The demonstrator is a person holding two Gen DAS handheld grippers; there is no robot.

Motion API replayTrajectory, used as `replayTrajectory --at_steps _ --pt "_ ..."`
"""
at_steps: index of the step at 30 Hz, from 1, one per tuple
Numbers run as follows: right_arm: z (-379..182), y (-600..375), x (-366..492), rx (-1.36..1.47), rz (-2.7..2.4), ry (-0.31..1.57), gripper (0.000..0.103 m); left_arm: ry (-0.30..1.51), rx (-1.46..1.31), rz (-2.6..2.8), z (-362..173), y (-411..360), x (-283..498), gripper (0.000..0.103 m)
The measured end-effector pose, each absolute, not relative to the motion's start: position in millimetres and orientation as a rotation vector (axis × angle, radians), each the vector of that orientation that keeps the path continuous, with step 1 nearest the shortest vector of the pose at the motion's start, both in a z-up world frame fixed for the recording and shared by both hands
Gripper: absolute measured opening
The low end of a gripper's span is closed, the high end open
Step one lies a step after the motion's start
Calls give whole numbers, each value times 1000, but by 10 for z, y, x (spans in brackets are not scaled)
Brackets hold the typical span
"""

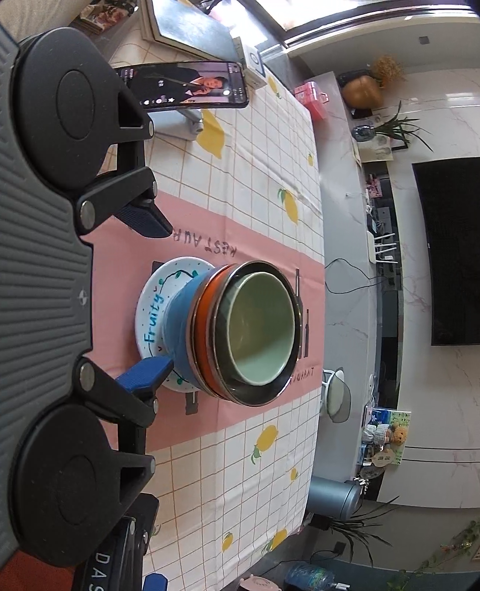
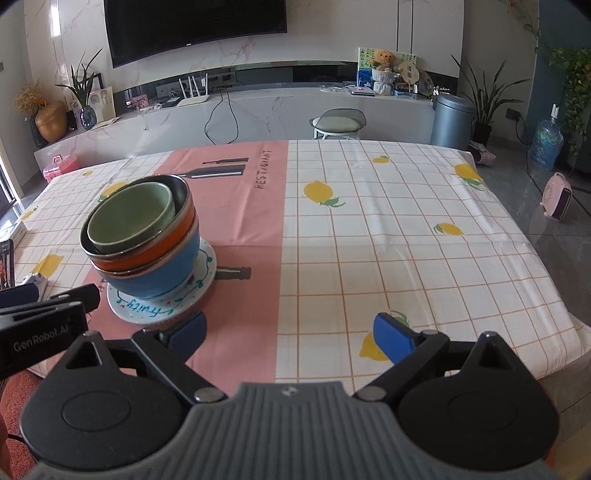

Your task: Organize plates and bowls

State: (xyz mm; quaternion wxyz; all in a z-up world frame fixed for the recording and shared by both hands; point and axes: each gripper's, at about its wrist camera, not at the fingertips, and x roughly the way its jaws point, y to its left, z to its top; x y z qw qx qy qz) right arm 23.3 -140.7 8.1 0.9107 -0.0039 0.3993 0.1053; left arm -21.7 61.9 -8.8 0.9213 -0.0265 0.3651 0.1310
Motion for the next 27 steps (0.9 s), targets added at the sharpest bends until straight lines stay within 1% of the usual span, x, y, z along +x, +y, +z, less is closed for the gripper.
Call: replayTrajectory --at_steps 4,27 --pt "52 -1442 231 7 203 829 95 786 -56 265 -151 597 -207 86" --pt "31 -1431 228 10 221 838 95 783 -46 257 -140 557 -219 86"
